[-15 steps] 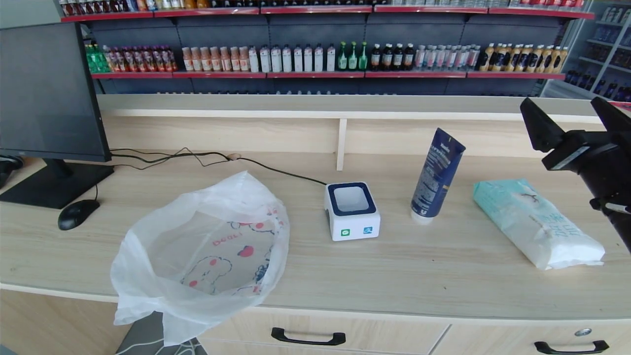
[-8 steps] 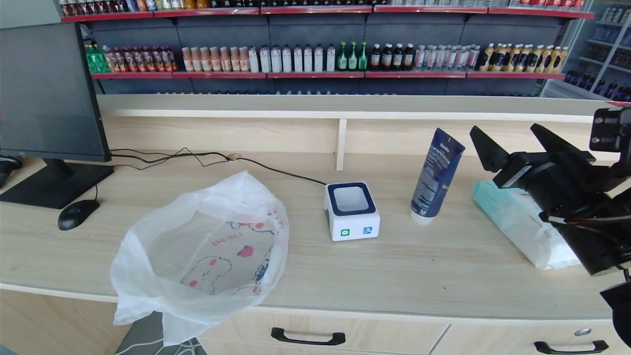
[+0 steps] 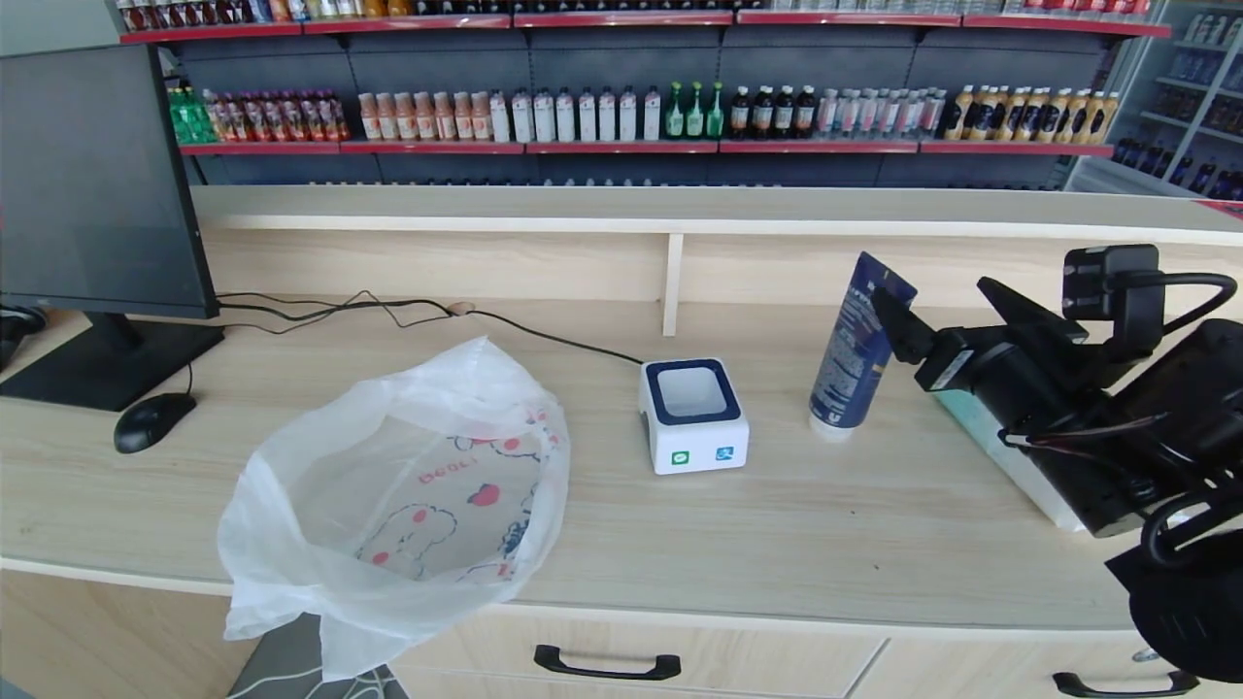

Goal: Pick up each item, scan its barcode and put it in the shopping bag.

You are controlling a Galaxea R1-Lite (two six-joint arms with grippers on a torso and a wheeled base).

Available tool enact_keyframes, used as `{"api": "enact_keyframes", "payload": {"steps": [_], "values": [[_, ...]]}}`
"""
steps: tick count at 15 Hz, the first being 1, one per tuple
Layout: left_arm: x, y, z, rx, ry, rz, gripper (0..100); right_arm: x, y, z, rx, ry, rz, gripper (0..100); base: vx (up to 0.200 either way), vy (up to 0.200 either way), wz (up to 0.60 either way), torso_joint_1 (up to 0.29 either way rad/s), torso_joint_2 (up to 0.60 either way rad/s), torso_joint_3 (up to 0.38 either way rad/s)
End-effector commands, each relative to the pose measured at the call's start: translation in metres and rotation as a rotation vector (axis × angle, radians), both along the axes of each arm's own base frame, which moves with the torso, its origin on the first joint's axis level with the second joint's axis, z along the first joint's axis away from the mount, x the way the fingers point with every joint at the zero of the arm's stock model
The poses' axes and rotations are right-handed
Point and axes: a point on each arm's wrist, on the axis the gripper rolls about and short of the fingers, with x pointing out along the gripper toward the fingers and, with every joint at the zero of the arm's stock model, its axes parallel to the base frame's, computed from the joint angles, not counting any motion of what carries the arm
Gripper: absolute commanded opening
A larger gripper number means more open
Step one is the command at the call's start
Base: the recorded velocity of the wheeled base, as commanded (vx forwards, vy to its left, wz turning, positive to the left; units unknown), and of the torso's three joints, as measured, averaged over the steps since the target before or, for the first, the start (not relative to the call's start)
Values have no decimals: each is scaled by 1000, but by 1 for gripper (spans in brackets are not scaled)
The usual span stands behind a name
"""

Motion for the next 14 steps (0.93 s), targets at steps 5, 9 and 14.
{"api": "enact_keyframes", "payload": {"steps": [5,9,14], "values": [[0,0,0,0,1,0,100,19,3,-26,7,85,3,100,0,0,0,0,0,0],[0,0,0,0,-1,0,100,32,7,-37,-7,106,8,100,0,0,0,0,0,0],[0,0,0,0,-1,0,100,44,11,-55,-11,153,10,100,0,0,0,0,0,0]]}}
